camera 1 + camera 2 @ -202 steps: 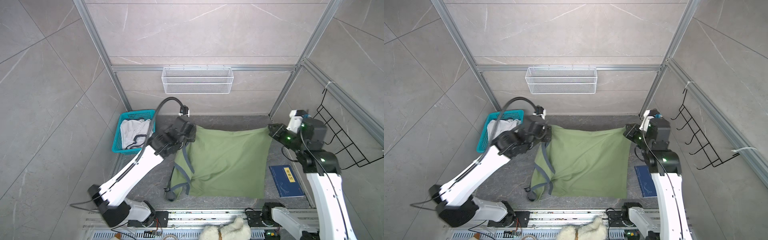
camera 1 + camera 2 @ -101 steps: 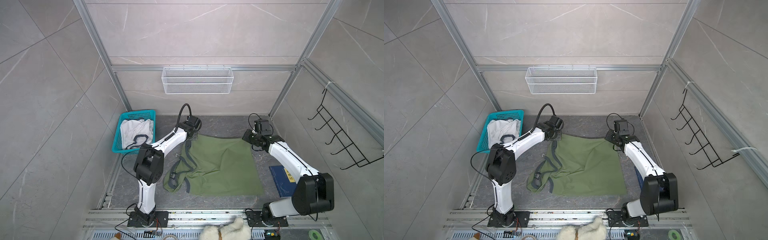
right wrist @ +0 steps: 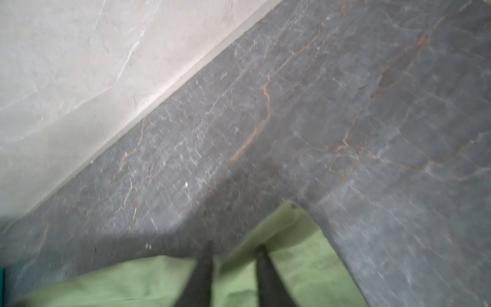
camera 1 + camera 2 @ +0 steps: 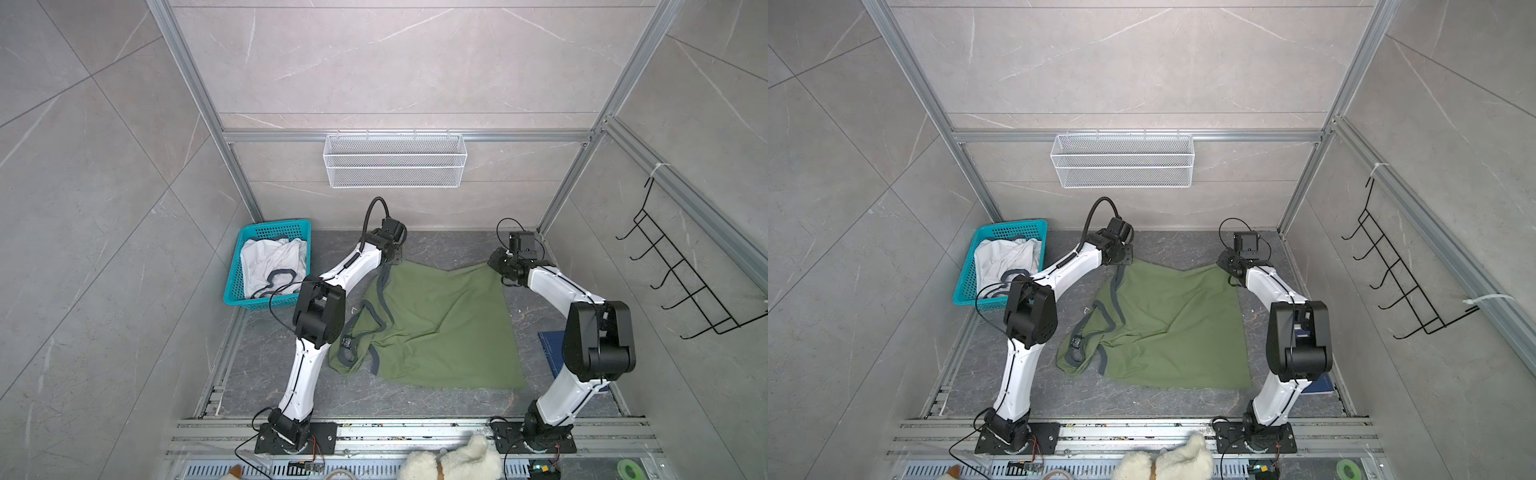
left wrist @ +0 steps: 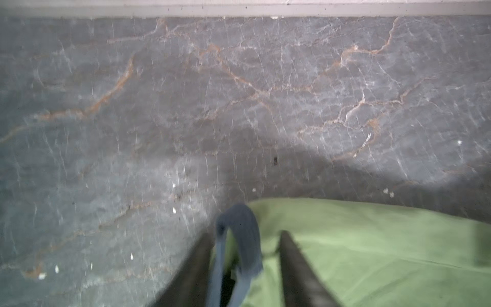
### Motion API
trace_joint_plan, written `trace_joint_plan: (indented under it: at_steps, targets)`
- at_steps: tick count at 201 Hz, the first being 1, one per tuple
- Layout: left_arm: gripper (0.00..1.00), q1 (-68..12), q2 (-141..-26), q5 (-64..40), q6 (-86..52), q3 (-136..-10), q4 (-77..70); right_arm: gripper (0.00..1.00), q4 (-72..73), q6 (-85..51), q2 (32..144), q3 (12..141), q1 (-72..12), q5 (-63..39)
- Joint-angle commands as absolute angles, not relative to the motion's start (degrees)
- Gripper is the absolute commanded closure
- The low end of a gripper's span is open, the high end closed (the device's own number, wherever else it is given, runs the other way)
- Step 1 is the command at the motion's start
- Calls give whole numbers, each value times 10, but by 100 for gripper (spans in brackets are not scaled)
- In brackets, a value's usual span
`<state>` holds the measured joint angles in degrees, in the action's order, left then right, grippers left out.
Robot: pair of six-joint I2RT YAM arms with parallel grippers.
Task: Fold and stack tank tops
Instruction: Smooth out the tank top at the center of the table.
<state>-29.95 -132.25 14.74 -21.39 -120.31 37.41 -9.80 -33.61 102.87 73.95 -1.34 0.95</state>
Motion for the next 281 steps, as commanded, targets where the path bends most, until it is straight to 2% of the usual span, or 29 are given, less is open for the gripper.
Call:
trace_joint_plan:
  at_steps: [1, 12, 24, 62, 84, 118, 148, 190, 241, 254, 271, 281]
  targets:
    - [30, -294, -1324, 184, -215, -1297, 506, 35, -145, -326, 1037, 781, -7, 44]
    - [28, -295, -1303, 201, -226, -1307, 560, 28, -156, -325, 1016, 768, -7, 48]
    - [27, -303, -1252, 207, -229, -1262, 581, 26, -156, -327, 980, 735, -7, 32]
    - [31, -373, -1082, 204, -252, -1014, 579, 26, -173, -344, 836, 597, -17, -37]
    - [35, -417, -1042, 191, -261, -940, 586, 26, -210, -337, 767, 536, -21, -50]
    - [38, -475, -1066, 184, -257, -899, 582, 26, -256, -322, 682, 474, -21, -56]
    - [38, -490, -1106, 221, -247, -902, 605, 26, -279, -325, 645, 442, -21, -80]
    - [40, -492, -1159, 208, -211, -917, 620, 26, -287, -346, 616, 398, -21, -97]
    - [54, -491, -1198, 267, -239, -930, 625, 26, -286, -348, 603, 371, -20, -101]
    - [61, -491, -1203, 296, -244, -932, 627, 26, -285, -347, 604, 370, -21, -103]
    - [78, -488, -1198, 313, -255, -934, 626, 26, -287, -340, 606, 371, -21, -99]
    - [84, -481, -1185, 317, -261, -930, 620, 26, -289, -338, 608, 371, -21, -95]
